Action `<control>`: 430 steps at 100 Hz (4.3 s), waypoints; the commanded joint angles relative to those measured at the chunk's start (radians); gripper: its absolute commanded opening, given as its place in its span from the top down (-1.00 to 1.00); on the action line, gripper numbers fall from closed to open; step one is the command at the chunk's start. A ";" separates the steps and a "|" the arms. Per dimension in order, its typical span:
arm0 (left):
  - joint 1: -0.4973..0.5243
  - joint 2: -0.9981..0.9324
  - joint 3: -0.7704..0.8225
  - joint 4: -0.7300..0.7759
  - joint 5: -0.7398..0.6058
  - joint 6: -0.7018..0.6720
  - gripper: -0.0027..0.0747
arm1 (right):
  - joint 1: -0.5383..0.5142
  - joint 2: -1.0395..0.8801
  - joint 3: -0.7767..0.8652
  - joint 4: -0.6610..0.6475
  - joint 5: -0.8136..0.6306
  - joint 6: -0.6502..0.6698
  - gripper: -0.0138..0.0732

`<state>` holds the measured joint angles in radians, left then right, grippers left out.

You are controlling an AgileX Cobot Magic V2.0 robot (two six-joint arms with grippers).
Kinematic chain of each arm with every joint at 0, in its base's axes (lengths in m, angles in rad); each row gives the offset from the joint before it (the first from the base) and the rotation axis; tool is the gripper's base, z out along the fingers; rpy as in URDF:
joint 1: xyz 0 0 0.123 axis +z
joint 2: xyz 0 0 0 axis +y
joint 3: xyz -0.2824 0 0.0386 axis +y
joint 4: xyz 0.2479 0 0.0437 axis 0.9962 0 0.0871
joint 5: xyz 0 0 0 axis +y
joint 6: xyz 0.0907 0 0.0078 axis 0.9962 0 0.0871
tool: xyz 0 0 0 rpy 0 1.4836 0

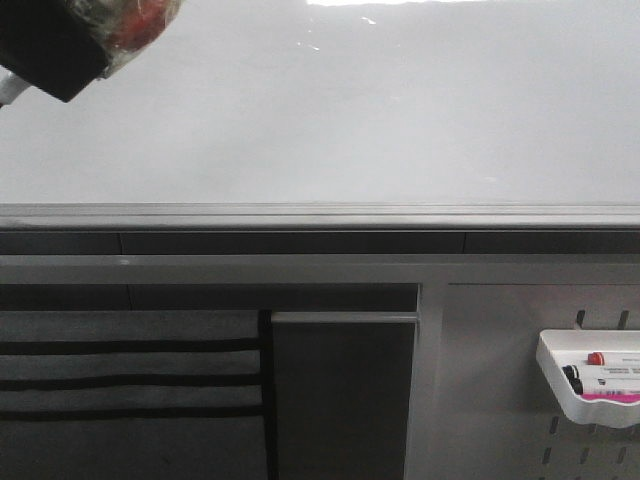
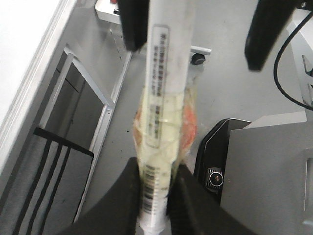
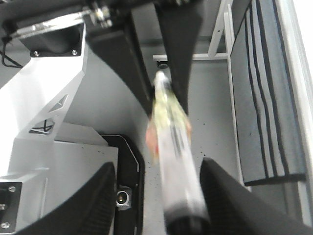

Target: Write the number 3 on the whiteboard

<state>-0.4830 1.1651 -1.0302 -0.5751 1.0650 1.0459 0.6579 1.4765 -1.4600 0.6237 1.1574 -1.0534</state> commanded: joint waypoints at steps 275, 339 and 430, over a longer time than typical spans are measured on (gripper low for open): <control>0.260 -0.343 0.287 -0.011 -0.415 -0.264 -0.14 | -0.246 -0.018 -0.085 -0.341 -0.185 0.686 0.59; 0.260 -0.327 0.287 -0.012 -0.420 -0.264 -0.14 | -0.420 0.218 -0.346 0.089 0.108 0.381 0.59; 0.260 -0.327 0.287 -0.012 -0.423 -0.264 -0.09 | -0.431 0.091 -0.142 0.120 -0.179 0.277 0.59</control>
<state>-0.2124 0.8406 -0.7155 -0.5491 0.6967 0.7839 0.2322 1.6166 -1.5379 0.7415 1.0053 -0.8001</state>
